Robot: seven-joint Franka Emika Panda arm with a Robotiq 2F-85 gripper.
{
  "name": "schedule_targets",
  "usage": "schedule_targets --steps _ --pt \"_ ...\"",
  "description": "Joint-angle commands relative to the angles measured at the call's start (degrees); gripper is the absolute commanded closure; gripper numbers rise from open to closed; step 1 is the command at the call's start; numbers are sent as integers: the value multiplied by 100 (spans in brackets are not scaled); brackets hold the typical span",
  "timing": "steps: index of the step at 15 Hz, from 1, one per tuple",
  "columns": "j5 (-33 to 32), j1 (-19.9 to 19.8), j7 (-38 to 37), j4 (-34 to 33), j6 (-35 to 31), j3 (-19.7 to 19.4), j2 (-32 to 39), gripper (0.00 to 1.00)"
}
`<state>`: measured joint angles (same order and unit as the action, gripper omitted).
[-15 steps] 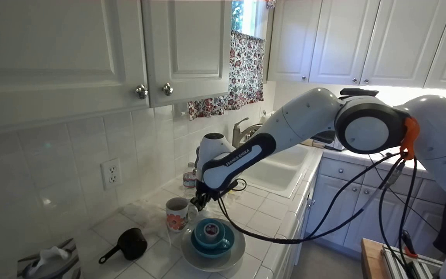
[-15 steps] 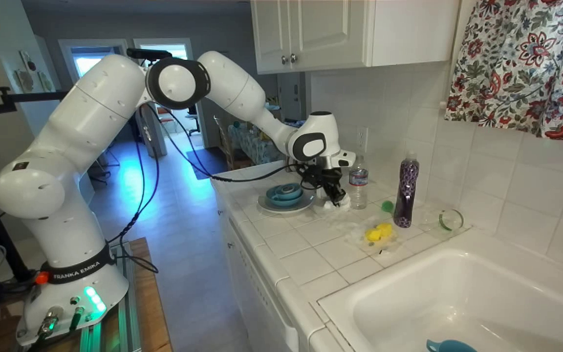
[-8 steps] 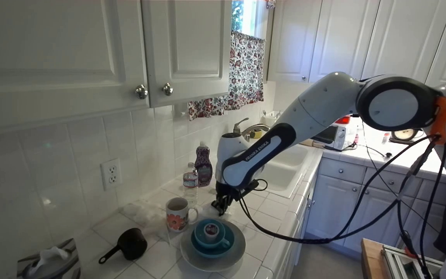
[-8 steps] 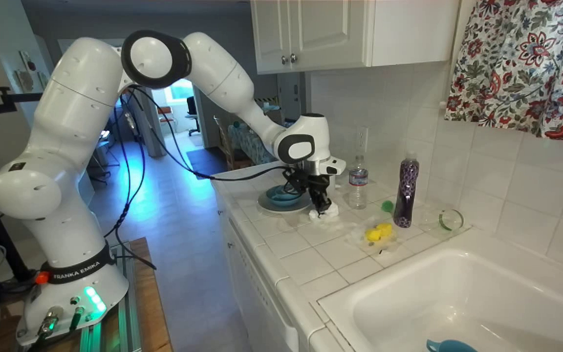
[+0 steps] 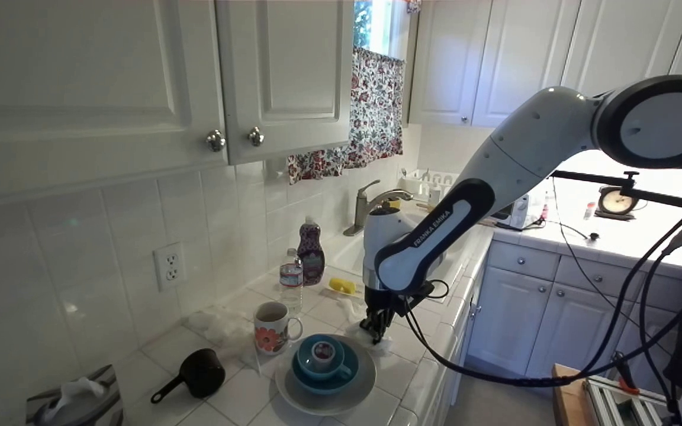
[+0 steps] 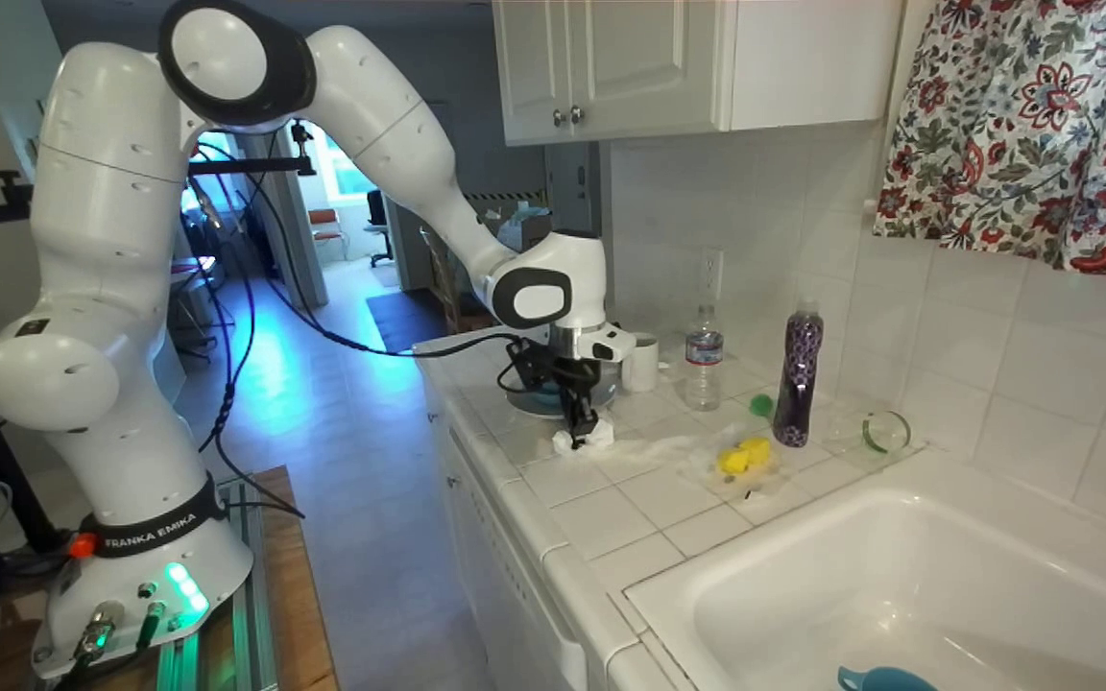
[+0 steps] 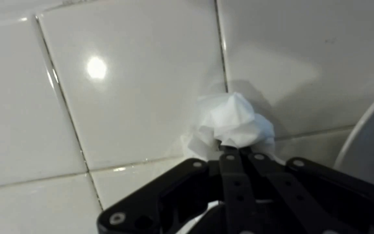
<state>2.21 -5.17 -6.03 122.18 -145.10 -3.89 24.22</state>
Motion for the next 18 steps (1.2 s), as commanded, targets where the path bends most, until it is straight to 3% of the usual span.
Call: schedule_targets --steps 1,13,18 --pt "126 -5 -354 513 -347 -194 -169 99" --pt "1779 -1070 -895 -162 -435 -618 161 99" --pt "2170 -1361 -1227 -466 -416 -775 280 99"
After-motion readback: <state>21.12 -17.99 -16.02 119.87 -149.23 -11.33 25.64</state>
